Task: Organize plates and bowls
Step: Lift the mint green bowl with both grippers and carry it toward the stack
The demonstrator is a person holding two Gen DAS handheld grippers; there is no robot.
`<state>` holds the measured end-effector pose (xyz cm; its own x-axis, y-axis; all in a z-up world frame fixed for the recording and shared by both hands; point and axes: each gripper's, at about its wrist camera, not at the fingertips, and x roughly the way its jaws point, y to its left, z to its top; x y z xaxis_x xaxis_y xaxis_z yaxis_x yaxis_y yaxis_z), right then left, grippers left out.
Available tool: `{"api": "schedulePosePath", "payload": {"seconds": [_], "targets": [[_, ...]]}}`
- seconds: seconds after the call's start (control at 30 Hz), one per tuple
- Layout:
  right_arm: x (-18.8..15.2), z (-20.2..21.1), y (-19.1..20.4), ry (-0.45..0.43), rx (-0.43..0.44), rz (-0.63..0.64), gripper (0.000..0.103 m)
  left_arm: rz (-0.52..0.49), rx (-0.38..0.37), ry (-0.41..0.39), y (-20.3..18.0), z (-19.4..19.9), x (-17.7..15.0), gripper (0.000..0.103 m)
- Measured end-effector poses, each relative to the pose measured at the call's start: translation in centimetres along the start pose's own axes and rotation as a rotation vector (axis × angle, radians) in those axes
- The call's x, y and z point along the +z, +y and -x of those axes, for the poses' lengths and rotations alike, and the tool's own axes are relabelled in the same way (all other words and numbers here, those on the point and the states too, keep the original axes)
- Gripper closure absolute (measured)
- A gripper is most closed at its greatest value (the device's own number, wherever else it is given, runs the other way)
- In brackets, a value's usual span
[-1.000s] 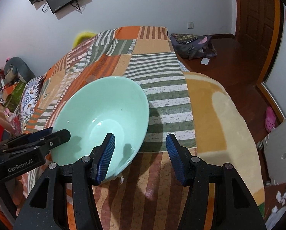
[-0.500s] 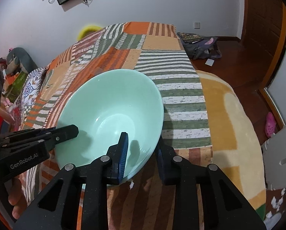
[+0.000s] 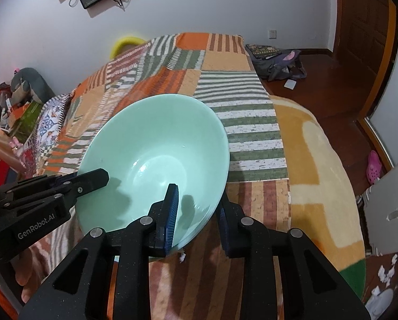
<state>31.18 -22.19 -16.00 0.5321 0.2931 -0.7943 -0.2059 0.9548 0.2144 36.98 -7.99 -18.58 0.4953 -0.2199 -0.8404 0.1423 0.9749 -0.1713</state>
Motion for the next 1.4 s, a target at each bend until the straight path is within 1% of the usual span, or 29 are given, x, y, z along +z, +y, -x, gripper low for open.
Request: {"api": "schedulePosePath", "payload": {"seconds": [0.23,0.43,0.6,0.8,0.97,1.1,1.27,1.4], "targets": [[-0.2,3.8,2.5,-0.059,0.015,0.041,0.078,0.006,0.0,-0.062,0.0,5.1,-1.1,0.091],[-1.0,6.7,4.7,-0.1,0.039,0.07,0.078,0.012,0.003,-0.106,0.3,9.9,-3.0,0.091],[-2.1,8.5,6.6,-0.118,0.059,0.092,0.078,0.011,0.013,-0.144,0.8,14.3,-5.3,0.091],[-3.7,10.2,9.2,-0.135,0.094,0.122,0.078,0.028,0.027,-0.173,2.2,18.4,-8.4,0.091],[-5.1,10.7,11.7,-0.136,0.127,0.153,0.078,0.063,0.04,-0.197,4.4,21.1,-11.2,0.091],[-6.1,10.5,13.7,-0.132,0.159,0.169,0.077,0.087,0.065,-0.204,6.2,22.8,-13.3,0.091],[-7.6,9.7,16.3,-0.106,0.209,0.21,0.077,0.144,0.097,-0.208,9.1,24.6,-16.0,0.091],[-8.4,8.5,18.7,-0.074,0.251,0.245,0.077,0.195,0.127,-0.193,11.8,25.5,-18.3,0.091]]}}
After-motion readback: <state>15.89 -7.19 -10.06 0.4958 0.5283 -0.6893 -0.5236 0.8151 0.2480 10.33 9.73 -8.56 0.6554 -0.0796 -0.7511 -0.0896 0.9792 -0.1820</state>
